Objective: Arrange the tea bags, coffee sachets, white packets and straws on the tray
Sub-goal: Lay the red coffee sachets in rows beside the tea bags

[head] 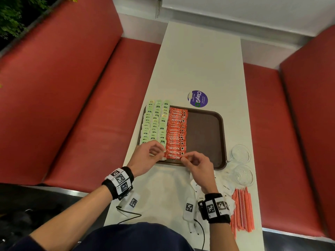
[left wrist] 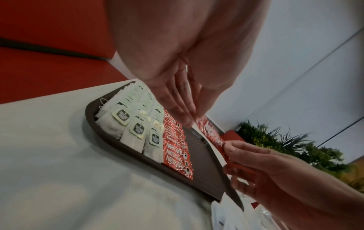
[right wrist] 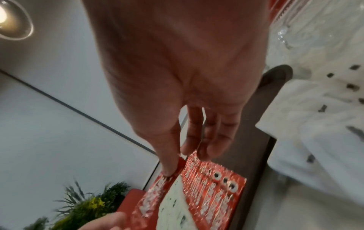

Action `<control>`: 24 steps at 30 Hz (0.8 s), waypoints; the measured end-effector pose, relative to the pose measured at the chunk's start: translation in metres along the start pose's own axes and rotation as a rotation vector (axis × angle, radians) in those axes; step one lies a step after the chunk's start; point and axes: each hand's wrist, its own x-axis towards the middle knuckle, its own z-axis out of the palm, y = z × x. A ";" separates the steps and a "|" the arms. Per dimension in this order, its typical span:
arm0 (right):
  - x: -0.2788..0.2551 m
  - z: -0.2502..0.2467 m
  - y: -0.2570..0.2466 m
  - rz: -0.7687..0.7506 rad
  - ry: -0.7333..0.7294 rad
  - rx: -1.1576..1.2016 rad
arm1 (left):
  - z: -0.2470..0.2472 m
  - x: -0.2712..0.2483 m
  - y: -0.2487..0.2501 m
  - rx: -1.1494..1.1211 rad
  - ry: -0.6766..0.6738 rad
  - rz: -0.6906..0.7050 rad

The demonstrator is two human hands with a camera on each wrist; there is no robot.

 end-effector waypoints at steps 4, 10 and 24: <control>0.019 -0.009 0.024 -0.021 0.040 -0.232 | -0.006 0.009 -0.021 0.147 0.182 0.020; 0.035 0.007 0.045 0.002 -0.060 -0.463 | -0.013 0.015 -0.065 0.342 0.260 -0.138; 0.032 0.017 0.036 -0.002 0.003 -0.698 | 0.019 0.016 -0.035 0.508 0.022 0.379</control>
